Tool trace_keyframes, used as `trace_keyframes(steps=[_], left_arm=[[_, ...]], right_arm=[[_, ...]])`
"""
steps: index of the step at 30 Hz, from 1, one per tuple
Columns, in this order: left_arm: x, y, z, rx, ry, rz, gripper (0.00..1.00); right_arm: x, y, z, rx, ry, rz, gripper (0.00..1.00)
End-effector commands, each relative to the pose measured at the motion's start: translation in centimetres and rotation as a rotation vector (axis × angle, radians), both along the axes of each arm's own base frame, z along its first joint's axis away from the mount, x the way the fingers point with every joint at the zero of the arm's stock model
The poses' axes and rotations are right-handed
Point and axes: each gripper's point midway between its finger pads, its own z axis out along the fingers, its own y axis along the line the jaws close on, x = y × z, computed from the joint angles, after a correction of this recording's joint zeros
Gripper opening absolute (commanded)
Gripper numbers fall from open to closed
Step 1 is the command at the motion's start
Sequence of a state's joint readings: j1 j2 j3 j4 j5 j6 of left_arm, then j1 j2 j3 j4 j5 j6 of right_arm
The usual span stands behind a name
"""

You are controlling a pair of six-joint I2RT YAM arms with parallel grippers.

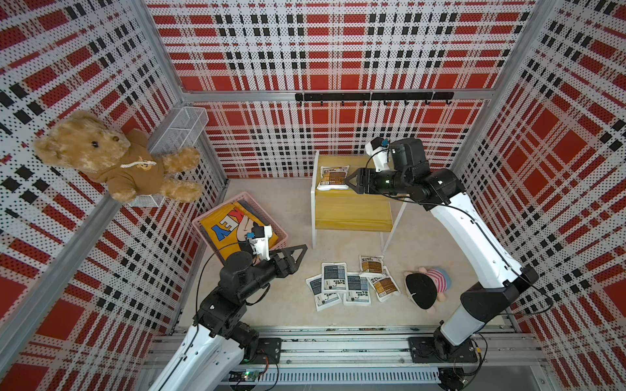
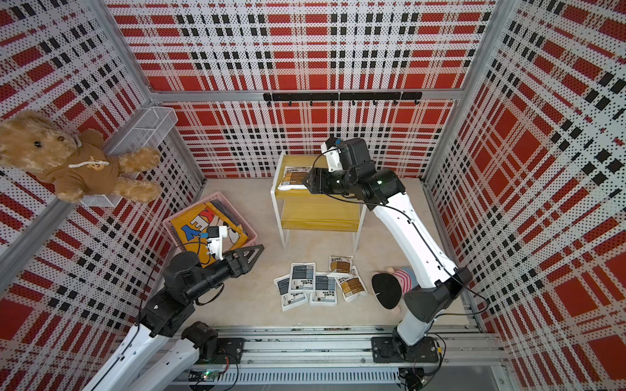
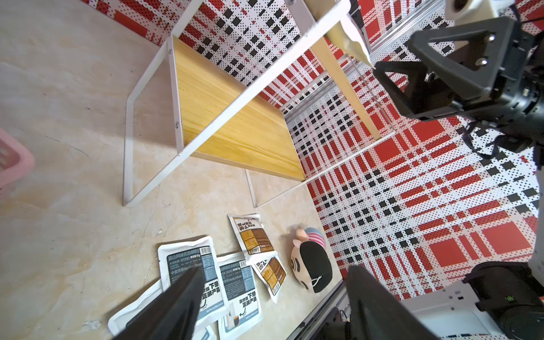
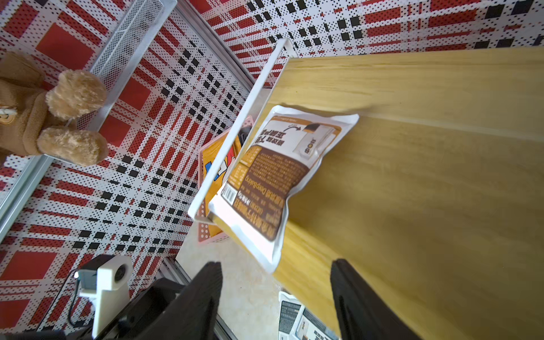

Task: Place the bagged coffee beans on the shelf by color
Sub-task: Place the bagged coffee beans on the shelf, then pick up the bagged coffee beans at the center of the board.

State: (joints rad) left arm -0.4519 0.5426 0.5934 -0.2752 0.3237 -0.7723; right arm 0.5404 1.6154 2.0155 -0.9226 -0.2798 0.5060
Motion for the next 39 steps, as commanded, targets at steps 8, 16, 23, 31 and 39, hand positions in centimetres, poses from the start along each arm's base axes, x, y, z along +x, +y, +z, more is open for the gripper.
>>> trace_keyframes(steps=[8, 16, 23, 31, 39], left_arm=[[-2.4, -6.1, 0.2, -0.022, -0.003, -0.154, 0.83], [-5.7, -13.2, -3.8, -0.04, 0.069, -0.232, 0.83], [-5.8, -16.4, -8.0, 0.0, 0.164, -0.231, 0.82], [-4.9, -16.7, -9.3, 0.017, 0.199, -0.224, 0.81], [-3.9, -15.1, -10.5, 0.027, 0.223, -0.203, 0.81]], right_arm=[[-11.4, -7.6, -2.2, -0.079, 0.042, -0.048, 0.66], [-17.1, -11.2, -15.0, -0.152, 0.312, -0.113, 0.65], [-18.1, -10.4, -22.7, -0.02, 0.456, -0.179, 0.65], [-16.6, -10.0, -28.3, 0.001, 0.547, -0.238, 0.57], [-14.5, -12.2, -30.8, 0.025, 0.58, -0.3, 0.44]])
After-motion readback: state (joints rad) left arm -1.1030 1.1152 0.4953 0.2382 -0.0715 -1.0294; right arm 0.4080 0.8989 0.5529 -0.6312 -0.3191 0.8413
